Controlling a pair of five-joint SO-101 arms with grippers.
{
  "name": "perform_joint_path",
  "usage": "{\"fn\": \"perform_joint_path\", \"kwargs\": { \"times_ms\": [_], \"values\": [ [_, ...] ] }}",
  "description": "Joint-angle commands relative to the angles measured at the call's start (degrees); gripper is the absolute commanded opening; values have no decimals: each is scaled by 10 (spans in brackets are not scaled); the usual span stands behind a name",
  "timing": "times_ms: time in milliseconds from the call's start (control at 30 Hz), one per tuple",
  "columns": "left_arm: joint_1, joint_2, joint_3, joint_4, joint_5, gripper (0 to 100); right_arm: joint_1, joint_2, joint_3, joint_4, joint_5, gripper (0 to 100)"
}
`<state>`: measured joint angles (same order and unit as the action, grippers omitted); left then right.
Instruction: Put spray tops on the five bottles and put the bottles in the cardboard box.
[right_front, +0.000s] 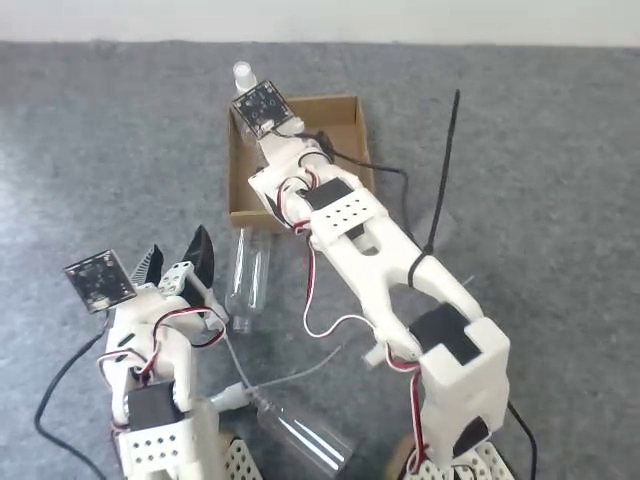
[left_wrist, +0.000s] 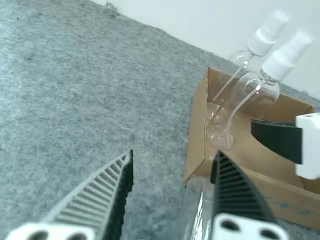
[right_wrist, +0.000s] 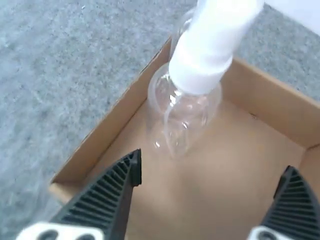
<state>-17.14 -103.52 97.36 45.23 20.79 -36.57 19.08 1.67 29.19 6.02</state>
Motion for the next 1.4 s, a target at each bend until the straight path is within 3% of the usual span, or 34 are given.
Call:
{"fn": "perform_joint_path", "kwargs": {
  "times_ms": [0, 233, 467, 1033, 1167, 1367],
  "values": [
    [-2, 9, -7, 3, -3, 243, 0, -71, -38, 44, -5, 370],
    [-2, 9, -7, 3, -3, 243, 1, -152, -38, 138, -6, 362],
    [-2, 9, -7, 3, -30, 243, 0, -221, -38, 245, -6, 247],
    [-2, 9, -7, 3, -32, 243, 3, -355, -38, 501, -7, 246],
    [-2, 9, -7, 3, -33, 243, 35, -385, -38, 564, -8, 246],
    [-2, 9, -7, 3, -33, 243, 117, -400, -38, 575, -8, 246]
  ]
}}
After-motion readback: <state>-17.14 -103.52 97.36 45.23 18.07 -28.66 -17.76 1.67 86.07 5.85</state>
